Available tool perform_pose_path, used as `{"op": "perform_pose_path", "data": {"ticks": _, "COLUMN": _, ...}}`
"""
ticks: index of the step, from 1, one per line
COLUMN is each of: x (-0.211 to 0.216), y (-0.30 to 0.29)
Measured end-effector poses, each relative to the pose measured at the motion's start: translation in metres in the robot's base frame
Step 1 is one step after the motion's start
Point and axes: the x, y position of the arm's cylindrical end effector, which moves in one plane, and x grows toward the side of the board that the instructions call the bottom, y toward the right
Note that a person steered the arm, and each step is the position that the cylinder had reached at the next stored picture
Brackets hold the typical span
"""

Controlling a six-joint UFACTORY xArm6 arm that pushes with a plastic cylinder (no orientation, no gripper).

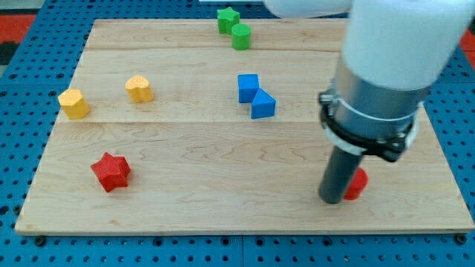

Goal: Move red star towards center

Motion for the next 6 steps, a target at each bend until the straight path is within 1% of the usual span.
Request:
{"op": "perform_pose_path", "data": {"ticks": 1, "x": 0.002, "y": -0.046}}
{"op": "perform_pose_path", "data": {"ticks": 2, "x": 0.013, "y": -0.151}}
{"op": "perform_pose_path", "data": {"ticks": 3, "x": 0.013, "y": -0.290}}
{"op": "perform_pose_path", "data": {"ticks": 4, "x": -0.003, "y": -0.387}}
{"op": "perform_pose_path", "data": {"ticks": 5, "x": -0.030, "y": -0.373}}
{"op": "perform_pose_path", "data": {"ticks": 6, "x": -0.030, "y": -0.298}}
